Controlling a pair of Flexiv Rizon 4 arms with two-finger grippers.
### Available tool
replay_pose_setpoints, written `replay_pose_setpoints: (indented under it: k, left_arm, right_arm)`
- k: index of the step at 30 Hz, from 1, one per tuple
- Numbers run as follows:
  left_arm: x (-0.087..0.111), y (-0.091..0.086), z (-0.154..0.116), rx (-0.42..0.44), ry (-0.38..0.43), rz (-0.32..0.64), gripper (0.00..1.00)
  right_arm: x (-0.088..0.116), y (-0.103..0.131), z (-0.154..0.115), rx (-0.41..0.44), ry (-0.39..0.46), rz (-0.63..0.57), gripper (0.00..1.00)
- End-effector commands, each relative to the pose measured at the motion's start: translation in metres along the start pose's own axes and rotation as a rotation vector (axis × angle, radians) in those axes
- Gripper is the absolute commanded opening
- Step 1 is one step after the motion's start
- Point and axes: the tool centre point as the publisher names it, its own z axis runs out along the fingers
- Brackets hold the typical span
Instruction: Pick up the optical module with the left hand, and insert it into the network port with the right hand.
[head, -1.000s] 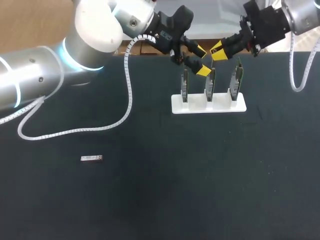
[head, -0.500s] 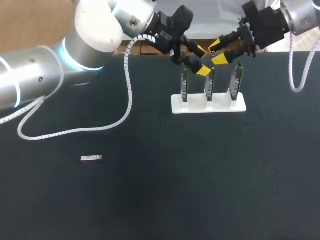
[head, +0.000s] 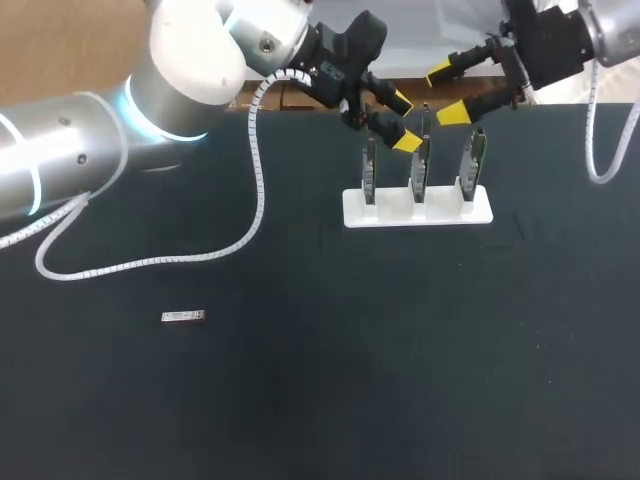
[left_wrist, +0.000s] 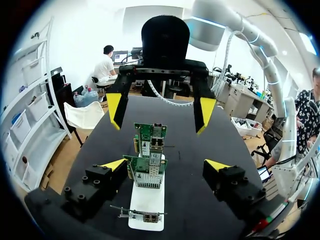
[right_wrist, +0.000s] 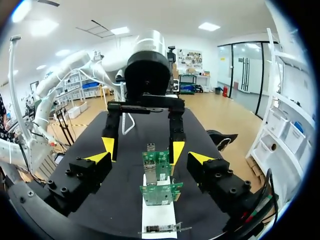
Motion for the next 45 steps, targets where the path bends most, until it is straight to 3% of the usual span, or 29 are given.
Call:
replay_pose_setpoints:
  k: [1, 6, 7, 8, 9, 24, 45]
  left_arm:
    - [-0.001, 0.002, 0.0, 0.004, 0.004, 0.0, 1.0]
    - [-0.001, 0.002, 0.0, 0.004, 0.004, 0.0, 1.0]
    - [-0.001, 0.002, 0.0, 0.004, 0.004, 0.0, 1.0]
    - [-0.001, 0.002, 0.0, 0.004, 0.004, 0.0, 1.0]
    - [-0.001, 0.002, 0.0, 0.004, 0.004, 0.0, 1.0]
    - [-0.001, 0.002, 0.0, 0.004, 0.004, 0.0, 1.0]
    - [-0.001, 0.002, 0.0, 0.004, 0.004, 0.0, 1.0]
  right_arm:
    - [-0.001, -0.003, -0.01, -0.016, -0.015, 0.003, 1.0]
    - [-0.001, 0.0, -0.013, -0.018, -0.014, -0.003, 1.0]
    - [-0.001, 0.0, -0.013, -0.002, -0.011, -0.007, 0.69]
    - [-0.001, 0.001, -0.013, 0.004, -0.012, -0.009, 0.1]
    - [-0.001, 0.001, -0.013, 0.002, -0.018, -0.007, 0.0]
    - [-0.02, 0.0, 0.002, -0.007, -0.043, -0.056, 0.0]
    - [-0.007, -0.006, 0.012, -0.025, -0.018, -0.027, 0.0]
